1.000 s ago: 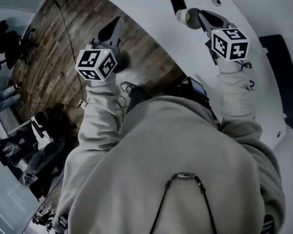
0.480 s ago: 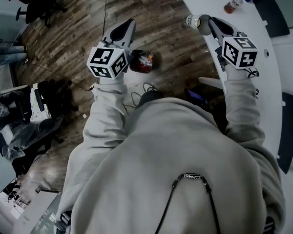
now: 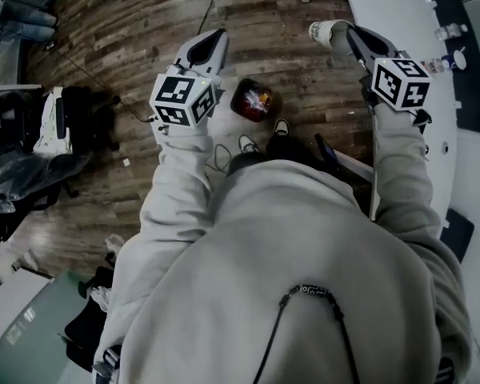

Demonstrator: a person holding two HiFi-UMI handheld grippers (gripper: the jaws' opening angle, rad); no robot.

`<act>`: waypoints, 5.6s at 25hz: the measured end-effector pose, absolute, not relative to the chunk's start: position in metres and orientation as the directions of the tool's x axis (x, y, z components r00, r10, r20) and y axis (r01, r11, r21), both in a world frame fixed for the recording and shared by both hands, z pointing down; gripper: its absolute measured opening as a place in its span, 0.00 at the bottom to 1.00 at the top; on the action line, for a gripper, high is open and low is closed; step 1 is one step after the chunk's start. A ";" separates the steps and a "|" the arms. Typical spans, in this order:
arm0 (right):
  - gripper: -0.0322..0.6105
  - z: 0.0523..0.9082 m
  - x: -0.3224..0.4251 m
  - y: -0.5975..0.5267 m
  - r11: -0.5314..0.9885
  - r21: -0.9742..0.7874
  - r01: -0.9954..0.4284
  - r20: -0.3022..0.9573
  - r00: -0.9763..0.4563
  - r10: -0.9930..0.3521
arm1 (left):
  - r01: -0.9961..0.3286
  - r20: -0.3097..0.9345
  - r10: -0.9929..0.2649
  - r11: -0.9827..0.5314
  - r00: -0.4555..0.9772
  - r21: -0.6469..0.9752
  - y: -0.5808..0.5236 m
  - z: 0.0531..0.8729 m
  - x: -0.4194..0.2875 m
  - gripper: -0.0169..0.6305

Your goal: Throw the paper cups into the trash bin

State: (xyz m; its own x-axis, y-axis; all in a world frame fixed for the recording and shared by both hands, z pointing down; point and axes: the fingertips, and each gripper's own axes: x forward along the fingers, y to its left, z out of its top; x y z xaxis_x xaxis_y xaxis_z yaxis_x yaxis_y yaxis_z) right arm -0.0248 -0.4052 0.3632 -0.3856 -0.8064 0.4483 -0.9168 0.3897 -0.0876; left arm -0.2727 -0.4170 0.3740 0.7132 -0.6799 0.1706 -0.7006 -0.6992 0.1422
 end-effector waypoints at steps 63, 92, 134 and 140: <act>0.32 0.929 -0.193 -0.369 0.615 -0.356 -0.704 0.816 -0.555 -0.163 | -0.773 0.503 -0.651 -0.212 0.568 0.598 -0.300 0.870 -0.380 0.03; 0.08 0.599 -0.217 -0.362 0.707 -0.323 -0.630 0.666 -0.682 -0.303 | -0.804 0.386 -0.743 -0.334 0.546 0.492 -0.319 0.575 -0.373 0.03; 0.08 0.210 -0.215 -0.417 0.780 -0.073 -0.621 0.051 -0.784 -0.619 | -0.715 -0.020 -0.716 -0.695 0.698 -0.070 -0.411 0.226 -0.329 0.03; 0.08 0.209 -0.219 -0.415 0.782 -0.063 -0.621 0.068 -0.784 -0.617 | -0.722 -0.018 -0.723 -0.688 0.691 -0.079 -0.415 0.218 -0.336 0.03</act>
State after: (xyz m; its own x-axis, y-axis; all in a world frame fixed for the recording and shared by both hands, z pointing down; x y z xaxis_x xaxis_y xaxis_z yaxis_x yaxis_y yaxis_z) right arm -0.2188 -0.4151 0.2085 -0.7840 -0.6171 0.0675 -0.6206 0.7816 -0.0629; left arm -0.3363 -0.4153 0.2179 0.6910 -0.7227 -0.0184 -0.7215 -0.6879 -0.0786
